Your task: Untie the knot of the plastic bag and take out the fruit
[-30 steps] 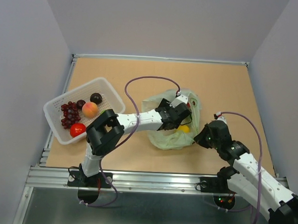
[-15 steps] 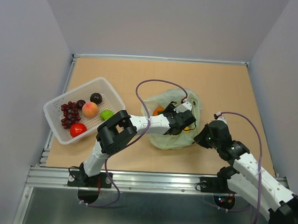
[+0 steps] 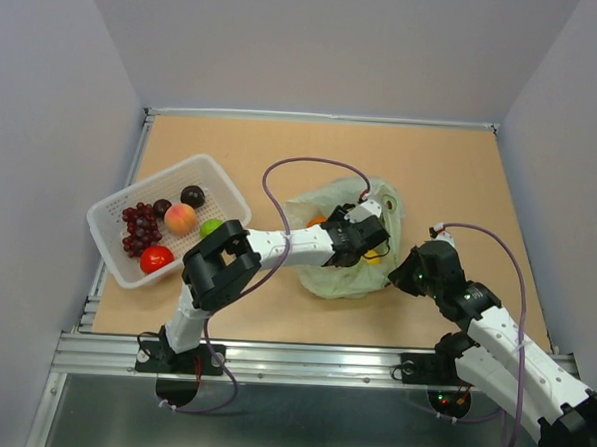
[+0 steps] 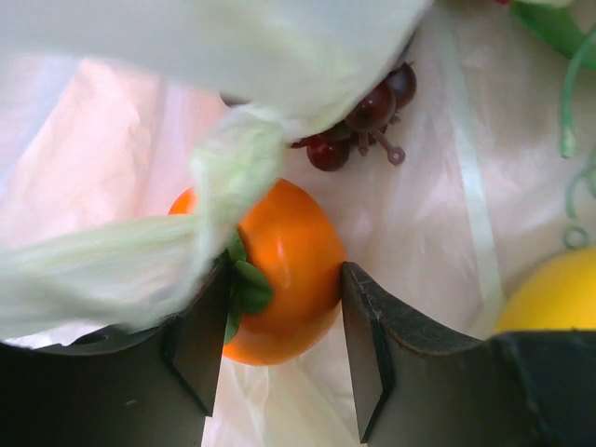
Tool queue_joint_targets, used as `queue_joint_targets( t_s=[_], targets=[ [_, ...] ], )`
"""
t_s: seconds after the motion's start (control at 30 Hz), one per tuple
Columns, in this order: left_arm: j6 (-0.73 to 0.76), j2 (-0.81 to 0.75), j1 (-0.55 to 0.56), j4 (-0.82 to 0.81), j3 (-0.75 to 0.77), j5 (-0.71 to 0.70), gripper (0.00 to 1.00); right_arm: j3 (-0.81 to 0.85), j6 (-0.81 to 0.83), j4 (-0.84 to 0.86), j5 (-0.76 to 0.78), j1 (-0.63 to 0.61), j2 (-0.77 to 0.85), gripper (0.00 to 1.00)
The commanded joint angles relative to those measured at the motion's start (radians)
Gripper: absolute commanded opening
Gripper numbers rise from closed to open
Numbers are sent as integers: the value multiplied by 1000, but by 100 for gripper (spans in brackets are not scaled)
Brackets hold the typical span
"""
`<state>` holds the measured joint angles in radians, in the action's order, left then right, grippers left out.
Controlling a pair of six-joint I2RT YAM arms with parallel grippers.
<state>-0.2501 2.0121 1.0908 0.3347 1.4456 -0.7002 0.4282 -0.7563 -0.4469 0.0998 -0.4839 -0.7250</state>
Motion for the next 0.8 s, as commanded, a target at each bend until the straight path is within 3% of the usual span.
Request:
queue_joint_targets(
  t_s=[0.0,0.43,0.57,0.77],
  targets=[
    [-49,-171,9,69,18,96,0,-22,0,7,6,4,18,9],
    [-75,-473,-25,198,111,369,0,-20,-15,8,31,4,10,9],
    [-74,-575,-132,221,115,412,0,-22,-21,7,32,4,6,9],
    [-43,-748,-432,178,-51,412,0,-26,-25,7,38,4,4,9]
  ],
)
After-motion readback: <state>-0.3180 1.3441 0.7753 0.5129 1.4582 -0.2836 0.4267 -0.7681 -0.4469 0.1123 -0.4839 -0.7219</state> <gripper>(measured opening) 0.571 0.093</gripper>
